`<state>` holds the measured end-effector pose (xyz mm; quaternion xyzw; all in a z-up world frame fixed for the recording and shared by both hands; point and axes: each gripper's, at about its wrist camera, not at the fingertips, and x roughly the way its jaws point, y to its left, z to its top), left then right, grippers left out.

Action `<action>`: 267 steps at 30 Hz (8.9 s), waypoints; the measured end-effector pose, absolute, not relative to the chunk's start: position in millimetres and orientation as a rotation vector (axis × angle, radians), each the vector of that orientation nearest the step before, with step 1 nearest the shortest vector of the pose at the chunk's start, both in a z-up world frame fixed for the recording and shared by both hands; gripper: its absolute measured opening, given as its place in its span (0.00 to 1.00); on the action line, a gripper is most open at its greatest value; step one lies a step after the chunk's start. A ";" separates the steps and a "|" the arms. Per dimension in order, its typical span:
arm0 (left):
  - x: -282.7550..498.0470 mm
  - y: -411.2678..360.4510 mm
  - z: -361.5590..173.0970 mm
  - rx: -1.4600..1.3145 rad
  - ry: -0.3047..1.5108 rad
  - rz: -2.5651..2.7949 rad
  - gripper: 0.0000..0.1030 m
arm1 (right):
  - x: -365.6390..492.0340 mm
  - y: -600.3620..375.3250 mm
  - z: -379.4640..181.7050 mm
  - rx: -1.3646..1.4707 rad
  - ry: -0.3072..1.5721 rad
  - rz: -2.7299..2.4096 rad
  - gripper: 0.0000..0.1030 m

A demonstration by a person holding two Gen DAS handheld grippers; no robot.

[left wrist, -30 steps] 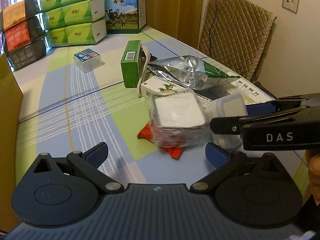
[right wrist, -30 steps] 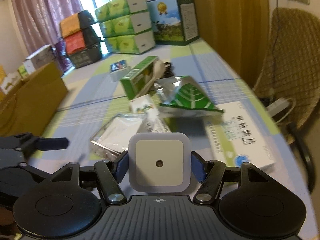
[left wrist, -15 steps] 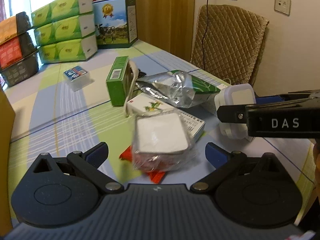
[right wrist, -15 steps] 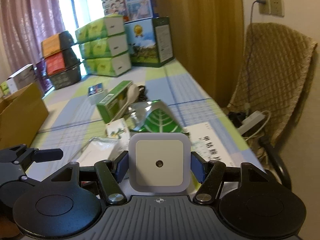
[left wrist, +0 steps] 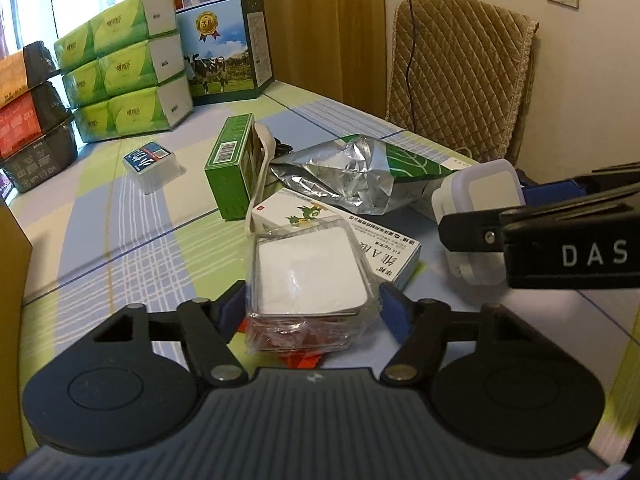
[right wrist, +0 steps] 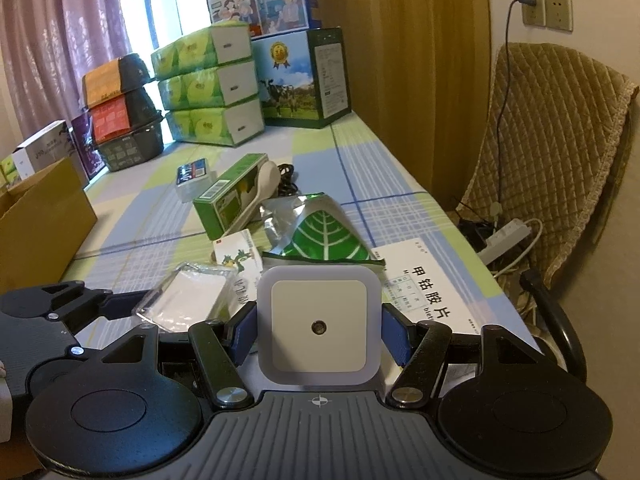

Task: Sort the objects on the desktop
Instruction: 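Grasp the clear plastic bag with the left gripper while the right holds the night-light, then carry both items to the cardboard box and release them inside, then return both tools to the table items, then grasp the red candy packet with the left gripper while the right grasps the white medicine box, then carry the red packet and medicine box to the cardboard box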

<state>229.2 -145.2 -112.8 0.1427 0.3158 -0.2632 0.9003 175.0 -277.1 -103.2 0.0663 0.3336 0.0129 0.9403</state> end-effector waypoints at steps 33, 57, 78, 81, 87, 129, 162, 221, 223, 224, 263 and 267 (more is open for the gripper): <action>183.2 -24.8 5.1 0.196 0.552 -0.328 0.55 | 150.5 -210.3 -39.1 0.140 0.557 0.200 0.60; 177.5 220.6 53.4 0.138 0.591 -0.078 0.56 | 208.1 30.3 -3.0 0.129 0.677 0.615 0.60; 197.5 241.3 17.6 0.122 0.616 -0.076 0.64 | 233.4 61.2 -37.5 0.130 0.730 0.649 0.64; 193.4 244.3 18.3 0.104 0.620 -0.067 0.65 | 230.4 59.1 -33.2 0.132 0.709 0.637 0.76; 183.1 242.0 22.5 0.071 0.613 -0.047 0.66 | 220.3 45.6 -19.2 0.129 0.680 0.616 0.80; 148.4 -41.9 9.8 0.116 0.658 -0.323 0.99 | 85.9 -313.4 -45.2 0.200 0.613 -0.015 0.98; 257.8 -109.7 -114.6 0.435 0.741 -0.656 0.92 | 188.1 -332.7 -128.4 0.036 0.814 0.076 0.98; 265.6 -110.4 -112.4 0.289 0.842 -0.694 0.35 | 211.5 -324.5 -143.4 0.004 0.845 0.003 0.73; 265.1 -109.5 -111.1 0.279 0.841 -0.689 0.35 | 212.0 -324.9 -143.0 0.011 0.844 0.003 0.73; 265.0 -109.4 -110.6 0.276 0.841 -0.690 0.35 | 211.9 -325.1 -142.8 0.014 0.844 0.003 0.71; 146.1 -55.0 -5.0 0.097 0.703 -0.524 0.35 | 57.1 -265.4 -45.0 0.130 0.640 -0.018 0.66; 127.4 -28.8 15.5 0.085 0.678 -0.478 0.35 | 48.1 -238.8 -23.5 0.119 0.602 0.048 0.66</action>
